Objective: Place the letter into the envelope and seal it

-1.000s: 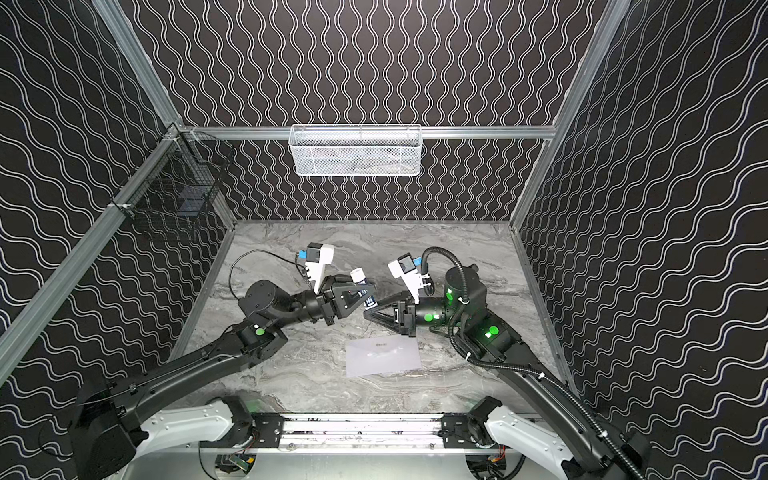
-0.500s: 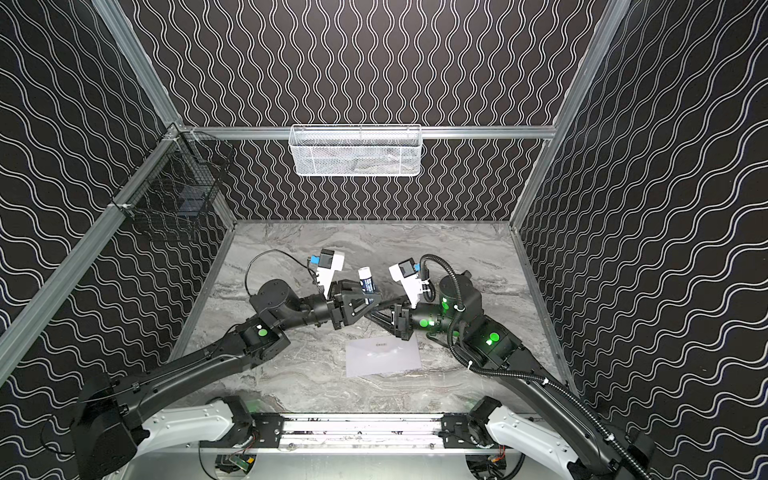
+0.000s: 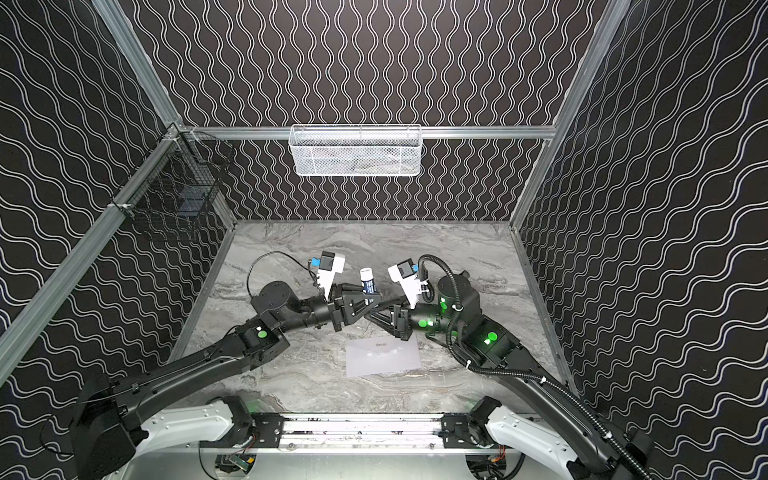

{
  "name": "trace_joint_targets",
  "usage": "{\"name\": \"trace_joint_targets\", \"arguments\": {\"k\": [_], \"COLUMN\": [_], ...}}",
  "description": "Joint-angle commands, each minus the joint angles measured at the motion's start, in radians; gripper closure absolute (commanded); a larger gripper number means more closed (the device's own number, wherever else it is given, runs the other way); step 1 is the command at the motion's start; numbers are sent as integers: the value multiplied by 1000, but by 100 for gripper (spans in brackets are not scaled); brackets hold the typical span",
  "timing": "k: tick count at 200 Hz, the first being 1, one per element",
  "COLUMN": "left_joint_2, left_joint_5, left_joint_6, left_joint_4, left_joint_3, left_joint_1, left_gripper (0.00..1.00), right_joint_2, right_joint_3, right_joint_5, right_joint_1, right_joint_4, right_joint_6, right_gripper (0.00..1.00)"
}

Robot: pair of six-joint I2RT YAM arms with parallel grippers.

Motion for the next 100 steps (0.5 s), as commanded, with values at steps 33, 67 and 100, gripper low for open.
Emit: {"name": "trace_joint_targets", "arguments": {"k": [33,67,100], "left_joint_2": [-34,-43,-19], "left_joint_5": [43,-21,15], "left_joint_6": [298,509,596], "left_joint_4": [-343,-549,-593], "left_joint_3": [78,120,146], "left_joint_1": [-6,-9,-29], "left_gripper": [100,100,100], "right_joint_2": [-56,-99,-78], "right_joint_3": [29,73,98], "right_joint_5": [76,63,40], "right_joint_1": [-13,-20,-21], "right_joint_4": [-95,-214,-173], "right_joint_6": [-9,-58,-76], "right_gripper": [39,28,23]}}
